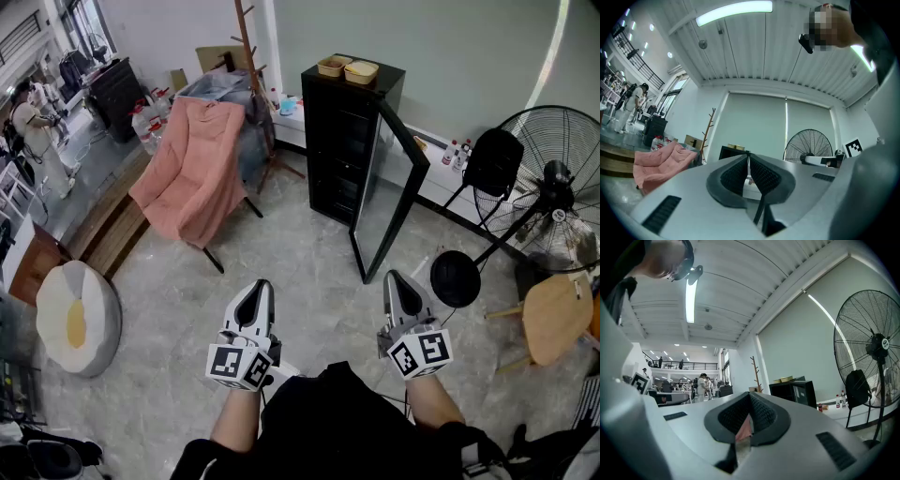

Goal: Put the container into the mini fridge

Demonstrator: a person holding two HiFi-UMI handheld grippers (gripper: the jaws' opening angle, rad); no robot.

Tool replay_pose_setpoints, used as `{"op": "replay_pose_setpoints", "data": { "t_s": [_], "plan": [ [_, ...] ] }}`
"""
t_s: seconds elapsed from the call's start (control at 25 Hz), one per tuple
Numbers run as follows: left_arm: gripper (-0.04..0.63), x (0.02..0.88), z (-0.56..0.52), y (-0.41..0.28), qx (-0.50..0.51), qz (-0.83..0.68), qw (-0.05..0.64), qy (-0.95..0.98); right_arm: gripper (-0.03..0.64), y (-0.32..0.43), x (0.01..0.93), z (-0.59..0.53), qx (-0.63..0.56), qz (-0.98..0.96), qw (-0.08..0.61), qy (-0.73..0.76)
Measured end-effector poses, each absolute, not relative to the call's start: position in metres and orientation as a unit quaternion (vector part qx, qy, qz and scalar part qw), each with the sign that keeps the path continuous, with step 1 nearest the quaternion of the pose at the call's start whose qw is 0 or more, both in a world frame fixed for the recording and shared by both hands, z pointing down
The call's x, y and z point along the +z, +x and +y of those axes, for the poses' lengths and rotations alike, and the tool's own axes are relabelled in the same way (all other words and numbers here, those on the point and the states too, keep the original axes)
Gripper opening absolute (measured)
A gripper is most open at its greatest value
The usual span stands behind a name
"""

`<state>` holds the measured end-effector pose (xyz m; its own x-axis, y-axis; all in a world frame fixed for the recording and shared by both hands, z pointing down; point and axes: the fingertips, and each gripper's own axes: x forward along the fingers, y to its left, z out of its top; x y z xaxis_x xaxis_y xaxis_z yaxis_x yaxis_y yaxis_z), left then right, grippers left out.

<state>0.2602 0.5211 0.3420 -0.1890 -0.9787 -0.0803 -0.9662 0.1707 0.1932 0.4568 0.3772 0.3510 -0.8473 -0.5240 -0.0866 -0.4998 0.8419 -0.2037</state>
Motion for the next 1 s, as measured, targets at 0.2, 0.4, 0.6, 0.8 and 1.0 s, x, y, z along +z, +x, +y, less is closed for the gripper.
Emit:
{"op": "replay_pose_setpoints", "data": {
  "t_s": [0.2,0.4,0.6,0.8,1.0],
  "plan": [
    [0.034,0.342,0.518,0.253,-0.096,-0.763,0.031,0.639,0.031,0.450,0.353,0.375,-0.083,0.958,0.067,-0.267],
    [0.034,0.348,0.519,0.248,-0.087,-0.760,0.036,0.643,0.031,0.448,0.358,0.374,-0.088,0.956,0.061,-0.272],
    [0.034,0.351,0.524,0.245,-0.078,-0.761,0.037,0.643,0.031,0.447,0.362,0.380,-0.091,0.955,0.053,-0.277],
    [0.034,0.351,0.528,0.244,-0.072,-0.755,0.036,0.650,0.032,0.440,0.359,0.387,-0.101,0.955,0.068,-0.269],
    [0.058,0.352,0.537,0.237,-0.061,-0.752,0.043,0.654,0.051,0.429,0.352,0.399,-0.106,0.956,0.082,-0.262]
  ]
}}
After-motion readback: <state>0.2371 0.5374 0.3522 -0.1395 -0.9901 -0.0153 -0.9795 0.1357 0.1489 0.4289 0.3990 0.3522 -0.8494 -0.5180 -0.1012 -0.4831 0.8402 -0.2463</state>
